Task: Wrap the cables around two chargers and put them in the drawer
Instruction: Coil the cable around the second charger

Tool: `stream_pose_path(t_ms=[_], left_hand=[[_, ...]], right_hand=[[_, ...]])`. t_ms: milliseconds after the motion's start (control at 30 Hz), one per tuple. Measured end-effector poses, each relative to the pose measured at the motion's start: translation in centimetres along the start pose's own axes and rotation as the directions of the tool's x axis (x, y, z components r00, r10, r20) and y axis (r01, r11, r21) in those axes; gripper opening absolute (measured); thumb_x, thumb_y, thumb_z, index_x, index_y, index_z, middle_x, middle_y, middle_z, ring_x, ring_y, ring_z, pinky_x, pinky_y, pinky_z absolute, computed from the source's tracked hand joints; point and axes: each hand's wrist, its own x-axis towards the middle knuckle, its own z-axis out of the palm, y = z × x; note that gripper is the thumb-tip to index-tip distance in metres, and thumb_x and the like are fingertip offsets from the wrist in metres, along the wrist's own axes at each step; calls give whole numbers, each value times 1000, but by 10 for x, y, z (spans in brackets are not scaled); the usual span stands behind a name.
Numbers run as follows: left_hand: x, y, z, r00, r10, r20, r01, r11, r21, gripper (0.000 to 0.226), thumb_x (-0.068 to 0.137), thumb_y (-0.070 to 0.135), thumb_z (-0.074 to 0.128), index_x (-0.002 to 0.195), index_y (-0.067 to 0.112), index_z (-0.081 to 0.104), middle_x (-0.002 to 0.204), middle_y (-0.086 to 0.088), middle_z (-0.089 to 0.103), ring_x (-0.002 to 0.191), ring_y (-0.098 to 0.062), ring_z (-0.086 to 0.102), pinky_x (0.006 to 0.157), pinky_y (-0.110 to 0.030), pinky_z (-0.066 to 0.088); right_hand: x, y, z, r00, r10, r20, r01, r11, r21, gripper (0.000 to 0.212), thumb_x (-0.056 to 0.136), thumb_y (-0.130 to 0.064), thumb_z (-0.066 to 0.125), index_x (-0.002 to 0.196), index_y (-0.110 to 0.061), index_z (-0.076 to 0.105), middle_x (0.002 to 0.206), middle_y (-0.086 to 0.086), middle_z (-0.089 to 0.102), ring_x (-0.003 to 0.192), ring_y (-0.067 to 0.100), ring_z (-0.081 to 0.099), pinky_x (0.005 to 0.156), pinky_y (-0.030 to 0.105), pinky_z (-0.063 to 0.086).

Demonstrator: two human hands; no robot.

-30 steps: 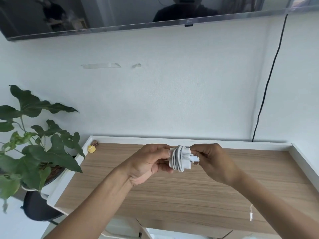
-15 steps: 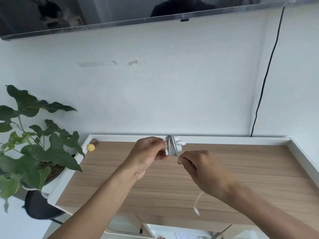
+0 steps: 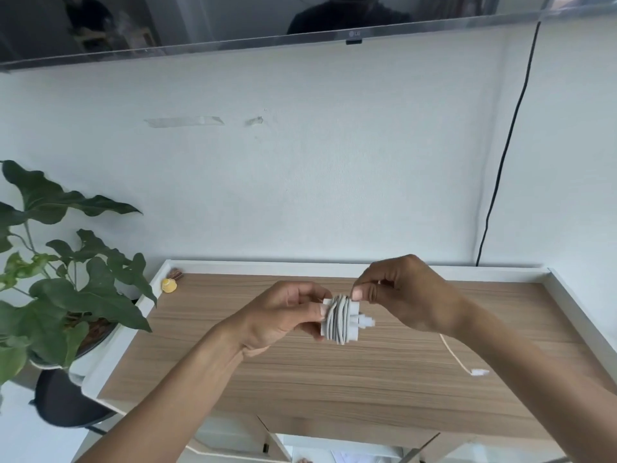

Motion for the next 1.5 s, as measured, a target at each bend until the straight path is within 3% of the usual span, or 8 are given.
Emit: stream_pose_path(t_ms=[133,300,400,733,933,1067,1233,1500], left_hand=[[-5,-6,1,991,-27,135,44,991,-125,36,80,23,72,107,0,64,91,-9,69,80,-19,65,68,-27,53],[2,-16,6,994,-12,105,36,972,-230,52,77,30,74,114,-4,62,93,-13,70,79,-21,66,66,-27,53],[5,-19,7,997,-2,81,24,962,-271,40,79,25,65,105,-4,66,88,-11,69,76,-18,64,65,-25,53],[75,35,32,965,71,-253,-144,948,-283,26,96,9,47,83,1,69,78,-13,62,68,-19,57,62,-22,54],[115,70,34,935,126,-332,-182,973,-143,28,93,10,54,103,-14,64,91,-21,61,77,-26,60,66,-23,56],[128,71,33,897,143,-417,-196,977,-88,19,92,13,57,90,-5,64,85,-19,57,63,-20,59,70,-28,56],[134,66,20,838,239,-490,-181,970,165,20,89,17,63,72,6,65,74,-10,63,60,-15,59,85,-44,57],[127,56,7,783,301,-544,-175,946,272,16,89,19,62,91,3,65,71,-4,66,62,-13,63,87,-45,56]], right_hand=[[-3,13,20,997,67,34,-70,995,71,22,90,-36,60,70,-37,71,73,-5,71,66,9,61,65,25,49],[-6,27,48,997,61,48,-67,990,128,26,84,-2,55,69,-16,70,67,7,68,64,1,49,64,35,54],[-9,25,54,992,124,11,-123,971,205,37,82,6,50,53,-16,57,48,-7,51,49,1,39,51,21,37],[27,28,4,938,150,-313,-126,987,96,37,91,-14,52,57,-9,41,52,0,37,50,13,27,50,29,25],[42,19,-33,902,155,-402,-158,987,26,37,96,-20,52,59,-15,52,57,3,46,48,16,34,46,23,29],[41,19,-32,907,157,-391,-175,985,-11,26,97,-24,50,85,-15,72,62,4,54,56,19,44,52,26,36],[36,16,-39,911,127,-392,-182,978,-107,26,96,-21,48,88,-19,72,52,-7,49,48,15,42,54,28,37],[30,5,-46,941,60,-333,-165,940,-297,29,96,-18,43,92,-20,72,57,-15,50,48,6,41,57,26,36]])
